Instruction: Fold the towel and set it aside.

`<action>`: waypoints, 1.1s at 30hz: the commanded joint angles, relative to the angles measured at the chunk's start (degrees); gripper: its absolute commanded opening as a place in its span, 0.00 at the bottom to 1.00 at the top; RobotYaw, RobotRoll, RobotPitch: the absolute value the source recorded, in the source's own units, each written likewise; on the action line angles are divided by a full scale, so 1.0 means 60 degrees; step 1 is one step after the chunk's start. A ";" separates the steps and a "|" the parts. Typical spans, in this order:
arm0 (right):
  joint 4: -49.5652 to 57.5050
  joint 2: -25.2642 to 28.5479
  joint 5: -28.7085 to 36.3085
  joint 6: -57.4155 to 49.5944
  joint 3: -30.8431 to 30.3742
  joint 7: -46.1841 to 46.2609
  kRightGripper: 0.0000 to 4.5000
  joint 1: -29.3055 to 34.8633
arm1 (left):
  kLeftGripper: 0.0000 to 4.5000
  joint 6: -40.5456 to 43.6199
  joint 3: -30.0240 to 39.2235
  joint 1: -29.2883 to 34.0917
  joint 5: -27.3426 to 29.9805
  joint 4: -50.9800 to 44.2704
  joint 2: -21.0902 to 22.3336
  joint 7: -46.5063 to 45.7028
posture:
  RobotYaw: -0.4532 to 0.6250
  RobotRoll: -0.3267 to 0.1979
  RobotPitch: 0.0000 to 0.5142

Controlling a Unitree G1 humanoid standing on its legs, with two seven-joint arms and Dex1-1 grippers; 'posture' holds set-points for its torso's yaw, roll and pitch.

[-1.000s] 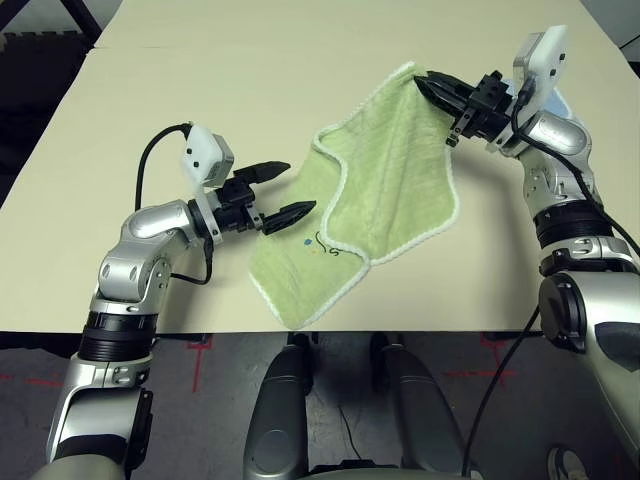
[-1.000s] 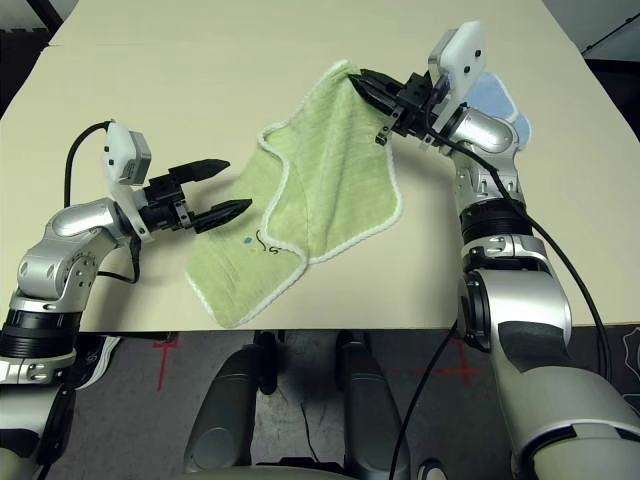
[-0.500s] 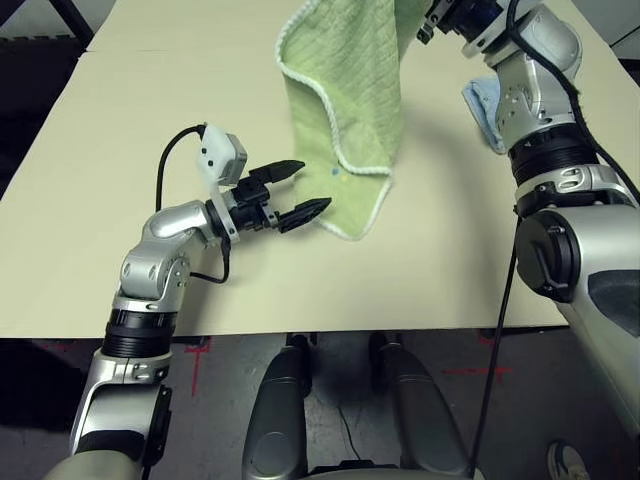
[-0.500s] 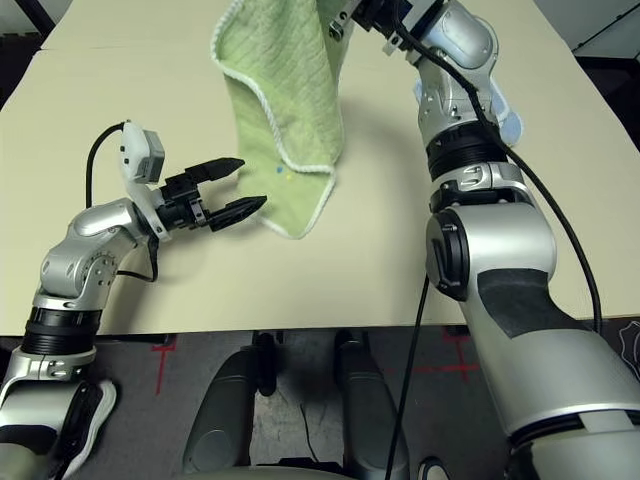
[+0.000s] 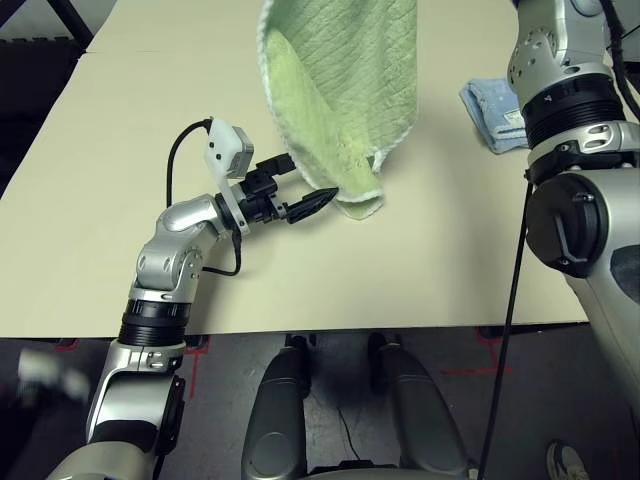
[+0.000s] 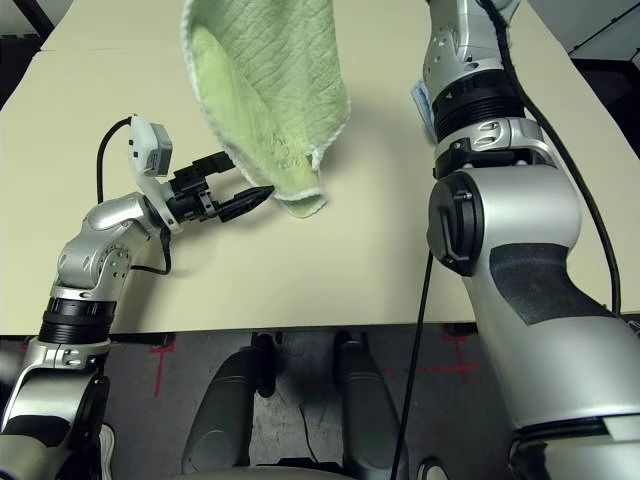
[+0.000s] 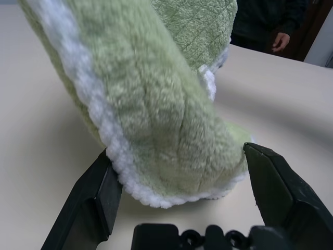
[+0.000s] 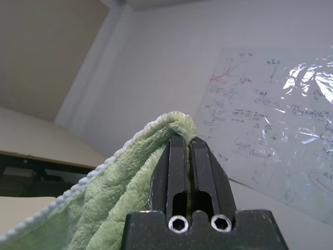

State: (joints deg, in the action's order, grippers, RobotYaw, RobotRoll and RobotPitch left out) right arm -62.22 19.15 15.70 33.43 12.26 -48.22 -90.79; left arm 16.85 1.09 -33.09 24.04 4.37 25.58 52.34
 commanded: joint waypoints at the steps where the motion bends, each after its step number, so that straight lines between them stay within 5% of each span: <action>1: 0.0176 0.0320 0.0052 0.0404 0.0181 -0.0001 0.01 -0.0694 | 1.00 -0.0086 -0.0103 0.0019 -0.0105 0.0097 -0.0054 0.0016 | 0.44 0.62 0.44; 20: -0.0757 0.1013 -0.0675 0.0700 0.0099 0.0818 0.01 -0.1296 | 1.00 0.1478 -0.0814 0.0714 0.0088 -0.0520 0.1052 0.1473 | 0.44 0.62 0.45; 29: -0.0756 0.0940 -0.0658 0.0682 0.0127 0.0746 0.01 -0.1252 | 1.00 0.1173 -0.0713 0.0601 -0.0058 -0.0267 0.0795 0.1162 | 0.44 0.62 0.45; 33: -0.0795 0.0944 -0.0636 0.0691 0.0135 0.0706 0.00 -0.1290 | 0.80 0.0954 -0.0774 0.0441 -0.0426 0.0141 0.0775 0.0949 | 0.44 0.62 0.45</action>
State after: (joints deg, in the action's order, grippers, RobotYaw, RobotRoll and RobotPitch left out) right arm -67.80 24.33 11.47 36.79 12.25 -43.55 -97.84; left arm 23.25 -2.83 -30.42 22.71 4.03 30.22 58.49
